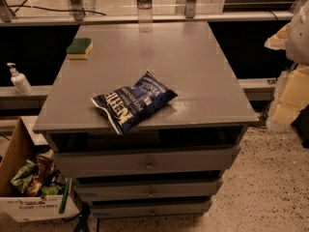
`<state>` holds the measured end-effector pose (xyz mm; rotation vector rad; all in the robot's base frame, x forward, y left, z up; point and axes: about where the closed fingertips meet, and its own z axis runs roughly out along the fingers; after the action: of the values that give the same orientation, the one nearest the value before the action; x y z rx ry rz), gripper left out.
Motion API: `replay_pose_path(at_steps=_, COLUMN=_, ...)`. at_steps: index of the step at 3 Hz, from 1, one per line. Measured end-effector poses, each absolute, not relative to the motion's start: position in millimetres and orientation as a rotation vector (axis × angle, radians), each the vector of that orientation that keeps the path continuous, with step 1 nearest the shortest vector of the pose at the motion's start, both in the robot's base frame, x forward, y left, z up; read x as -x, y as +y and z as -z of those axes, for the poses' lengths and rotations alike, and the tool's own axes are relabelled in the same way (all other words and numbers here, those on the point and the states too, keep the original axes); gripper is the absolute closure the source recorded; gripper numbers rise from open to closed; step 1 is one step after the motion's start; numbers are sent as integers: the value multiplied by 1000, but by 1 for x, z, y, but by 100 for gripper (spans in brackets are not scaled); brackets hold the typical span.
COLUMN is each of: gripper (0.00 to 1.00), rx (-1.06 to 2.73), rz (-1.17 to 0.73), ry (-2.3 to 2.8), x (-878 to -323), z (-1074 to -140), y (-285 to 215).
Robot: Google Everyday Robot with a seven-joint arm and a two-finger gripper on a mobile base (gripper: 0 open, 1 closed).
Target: Move blue chip bag near water bottle
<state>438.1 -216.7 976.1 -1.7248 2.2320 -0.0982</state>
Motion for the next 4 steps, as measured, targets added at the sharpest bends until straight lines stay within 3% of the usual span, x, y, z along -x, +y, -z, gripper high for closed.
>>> replay_pose_path(at_steps=2, gripper=0, rx=1712, rz=92, ry=2217, x=-443, z=-972, y=-210)
replay_pose_path(at_steps=4, gripper=0, rx=1666, rz=-75, ry=2155, x=-476, z=-937, y=-164)
